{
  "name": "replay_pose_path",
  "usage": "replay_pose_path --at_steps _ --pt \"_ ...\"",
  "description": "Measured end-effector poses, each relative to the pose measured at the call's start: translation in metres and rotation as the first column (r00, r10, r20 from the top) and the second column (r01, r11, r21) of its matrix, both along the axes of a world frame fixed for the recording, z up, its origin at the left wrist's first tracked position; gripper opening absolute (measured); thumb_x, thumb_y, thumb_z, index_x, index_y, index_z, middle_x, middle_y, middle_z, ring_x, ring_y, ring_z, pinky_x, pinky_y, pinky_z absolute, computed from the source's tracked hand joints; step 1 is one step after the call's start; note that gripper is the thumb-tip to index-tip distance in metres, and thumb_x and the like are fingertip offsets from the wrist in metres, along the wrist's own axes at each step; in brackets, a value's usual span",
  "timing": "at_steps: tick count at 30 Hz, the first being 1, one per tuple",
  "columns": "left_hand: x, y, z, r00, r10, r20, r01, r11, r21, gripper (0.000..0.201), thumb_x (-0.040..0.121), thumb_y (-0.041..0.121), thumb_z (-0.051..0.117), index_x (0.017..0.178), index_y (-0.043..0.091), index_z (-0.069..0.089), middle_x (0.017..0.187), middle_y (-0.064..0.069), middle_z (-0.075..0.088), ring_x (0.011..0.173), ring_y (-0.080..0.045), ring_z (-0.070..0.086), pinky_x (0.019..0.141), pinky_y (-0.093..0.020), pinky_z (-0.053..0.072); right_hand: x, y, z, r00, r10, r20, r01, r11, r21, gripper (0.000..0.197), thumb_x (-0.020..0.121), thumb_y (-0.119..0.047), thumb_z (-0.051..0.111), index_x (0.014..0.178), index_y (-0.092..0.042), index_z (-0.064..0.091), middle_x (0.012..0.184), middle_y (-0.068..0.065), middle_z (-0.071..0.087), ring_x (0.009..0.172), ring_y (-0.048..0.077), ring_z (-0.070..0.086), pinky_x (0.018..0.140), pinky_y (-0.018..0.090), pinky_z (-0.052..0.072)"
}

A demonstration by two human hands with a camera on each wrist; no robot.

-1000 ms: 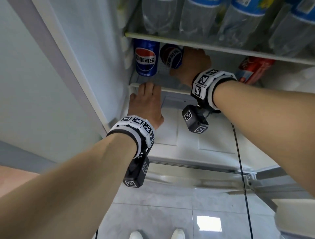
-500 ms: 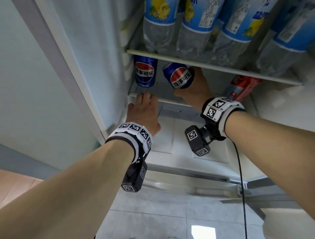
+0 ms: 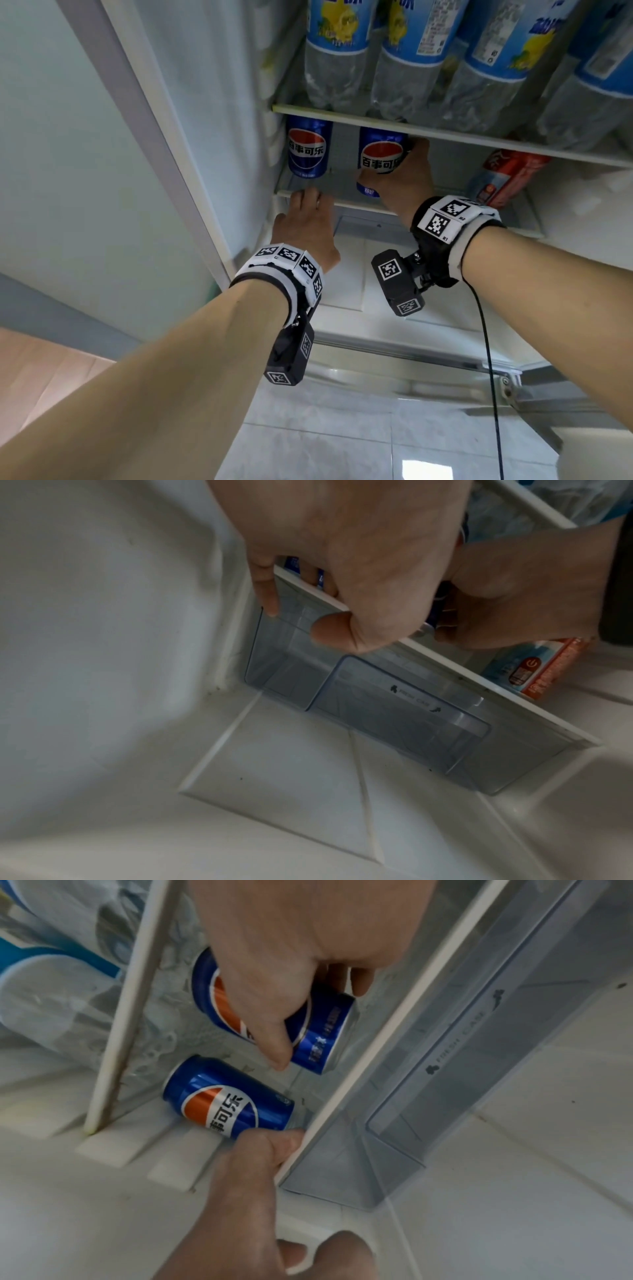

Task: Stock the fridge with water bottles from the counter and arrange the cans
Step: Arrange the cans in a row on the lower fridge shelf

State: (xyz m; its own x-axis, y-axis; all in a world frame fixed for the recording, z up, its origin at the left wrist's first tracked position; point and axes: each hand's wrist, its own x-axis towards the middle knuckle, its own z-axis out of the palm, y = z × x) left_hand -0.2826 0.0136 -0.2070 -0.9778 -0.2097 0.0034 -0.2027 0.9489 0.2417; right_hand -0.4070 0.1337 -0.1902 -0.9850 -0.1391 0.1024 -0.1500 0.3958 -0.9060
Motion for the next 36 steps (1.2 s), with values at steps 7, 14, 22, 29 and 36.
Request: replay_pose_path --at_steps 7,14,22,29,36 --pt "0.002 0.002 -0.001 1.000 0.016 -0.009 -0.016 1.000 -0.011 0.073 0.072 0.013 0.066 0.137 0.015 0.034 0.138 -0.005 0.032 0.130 -0.025 0.030 0.086 -0.036 0.045 0.006 -0.009 0.003 0.999 0.040 -0.031 -0.041 0.999 -0.024 0.084 0.069 -0.014 0.089 0.135 -0.007 0.036 0.118 -0.004 0.051 0.109 0.012 0.053 0.096 0.027 0.048" --pt "0.003 0.003 -0.004 1.000 0.013 0.001 -0.013 1.000 -0.028 0.075 0.070 0.015 0.067 0.137 0.016 0.033 0.137 -0.004 0.032 0.130 -0.024 0.030 0.086 -0.036 0.048 0.007 -0.013 0.006 0.993 0.074 -0.088 -0.070 0.997 0.046 0.092 0.067 -0.024 0.091 0.138 -0.009 0.035 0.130 0.001 0.058 0.107 0.007 0.052 0.092 0.020 0.045" --pt "0.001 0.002 0.006 0.993 -0.016 0.118 0.019 0.999 -0.028 0.079 0.071 0.015 0.065 0.141 0.016 0.029 0.141 -0.003 0.028 0.134 -0.023 0.026 0.086 -0.035 0.044 0.035 0.006 0.007 0.991 0.034 -0.131 -0.001 0.971 0.241 0.069 0.081 -0.040 0.075 0.135 -0.015 0.040 0.128 0.005 0.057 0.113 0.020 0.053 0.088 0.032 0.046" --pt "0.017 0.000 0.056 0.972 -0.111 0.205 0.125 0.991 -0.053 0.061 0.083 0.019 0.061 0.138 0.010 0.037 0.137 -0.010 0.043 0.124 -0.029 0.045 0.088 -0.038 0.043 0.095 0.039 0.034 0.993 -0.011 -0.121 0.040 0.970 0.240 0.023 0.094 -0.012 0.053 0.115 -0.010 0.062 0.106 0.007 0.065 0.092 0.022 0.060 0.079 0.032 0.051" --pt "0.078 0.025 0.094 0.962 -0.261 0.078 0.244 0.954 0.175 0.036 0.088 0.018 0.050 0.123 0.026 0.054 0.120 0.008 0.063 0.102 -0.022 0.062 0.088 -0.034 0.050 0.147 0.076 0.097 0.998 0.032 -0.052 -0.023 0.985 0.172 0.017 0.089 -0.009 0.055 0.088 -0.021 0.066 0.088 -0.001 0.068 0.080 0.014 0.062 0.071 0.016 0.047"
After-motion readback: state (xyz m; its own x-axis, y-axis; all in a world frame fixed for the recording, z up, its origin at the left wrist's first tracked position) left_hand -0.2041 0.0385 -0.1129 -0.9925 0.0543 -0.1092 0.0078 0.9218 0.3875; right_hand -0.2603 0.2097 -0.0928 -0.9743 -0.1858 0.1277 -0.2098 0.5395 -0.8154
